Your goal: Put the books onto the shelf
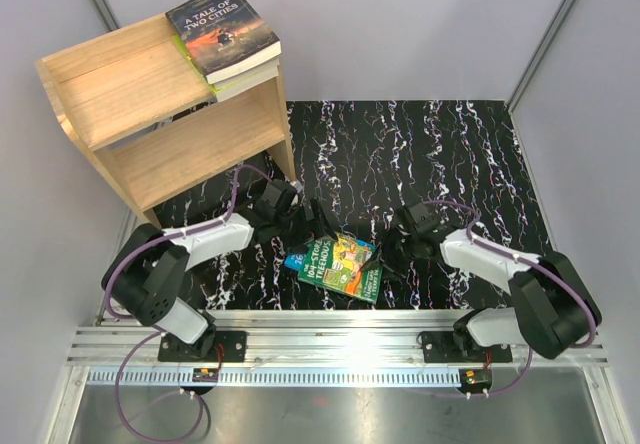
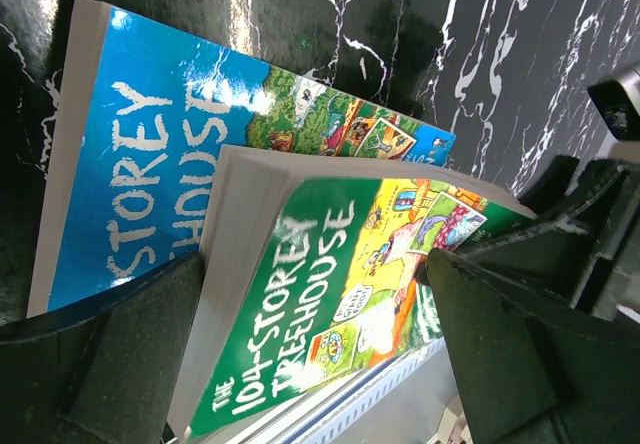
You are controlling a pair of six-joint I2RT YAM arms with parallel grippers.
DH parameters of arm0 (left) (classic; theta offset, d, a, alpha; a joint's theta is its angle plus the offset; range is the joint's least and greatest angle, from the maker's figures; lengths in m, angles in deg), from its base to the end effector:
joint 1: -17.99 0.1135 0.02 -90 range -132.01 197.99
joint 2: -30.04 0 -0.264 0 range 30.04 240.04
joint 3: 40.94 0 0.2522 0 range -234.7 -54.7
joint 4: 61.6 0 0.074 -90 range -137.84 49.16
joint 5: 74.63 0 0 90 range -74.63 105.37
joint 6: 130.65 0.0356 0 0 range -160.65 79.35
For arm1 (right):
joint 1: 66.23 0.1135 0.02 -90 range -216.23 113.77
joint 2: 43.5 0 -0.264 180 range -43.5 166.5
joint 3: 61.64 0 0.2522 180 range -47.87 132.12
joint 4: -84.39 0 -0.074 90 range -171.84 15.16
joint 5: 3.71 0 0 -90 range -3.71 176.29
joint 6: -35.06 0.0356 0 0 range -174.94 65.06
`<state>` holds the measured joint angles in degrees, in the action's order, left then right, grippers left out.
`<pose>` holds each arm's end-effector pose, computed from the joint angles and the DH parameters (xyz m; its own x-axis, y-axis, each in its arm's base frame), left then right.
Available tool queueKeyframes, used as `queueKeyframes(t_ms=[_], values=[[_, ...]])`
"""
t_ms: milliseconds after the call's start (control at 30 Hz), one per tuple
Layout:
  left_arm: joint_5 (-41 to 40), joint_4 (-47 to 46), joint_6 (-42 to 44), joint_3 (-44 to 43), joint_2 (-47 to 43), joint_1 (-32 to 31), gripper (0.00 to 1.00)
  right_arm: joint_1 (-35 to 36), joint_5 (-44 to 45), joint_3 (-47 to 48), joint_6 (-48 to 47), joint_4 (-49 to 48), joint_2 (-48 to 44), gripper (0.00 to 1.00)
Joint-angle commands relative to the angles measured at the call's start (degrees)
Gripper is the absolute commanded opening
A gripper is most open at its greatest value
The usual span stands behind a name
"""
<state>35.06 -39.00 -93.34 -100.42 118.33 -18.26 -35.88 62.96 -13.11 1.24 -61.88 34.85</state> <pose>0.2350 -0.1872 0.1718 -0.9597 -0.2249 -0.1686 -0.0612 0.7525 -0.6557 0.1940 0.1299 0.1511 -0.9420 0.3325 0.0467 0.2989 0.7673 0.5674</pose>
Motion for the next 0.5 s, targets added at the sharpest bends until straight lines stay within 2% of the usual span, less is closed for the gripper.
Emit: queueKeyframes(t_ms=[0,67,100,200,333,467], values=[[4.9,-3.4,-3.0,2.7,1.9,-3.0,0.99,0.7,4.5,3.5,1.4,-0.5,-4.2,0.35],[5.1,-2.3,-3.0,2.4,0.3,-3.0,0.99,0.8,5.0,5.1,0.9,4.1,-6.3,0.26],[5.0,-1.5,-2.9,1.9,-0.6,-3.0,0.99,0.8,5.2,6.7,0.6,6.9,-8.4,0.16],[3.7,3.4,-2.5,0.5,-5.3,-2.9,0.99,0.8,5.8,9.8,0.2,11.7,-12.3,0.0],[-1.0,13.4,0.4,-3.0,-15.1,-3.0,0.99,0.8,5.8,13.7,1.2,14.9,-16.6,0.0],[-7.6,28.7,3.6,-9.2,-26.3,-3.0,0.99,0.8,5.9,19.1,3.9,15.9,-18.6,0.0]])
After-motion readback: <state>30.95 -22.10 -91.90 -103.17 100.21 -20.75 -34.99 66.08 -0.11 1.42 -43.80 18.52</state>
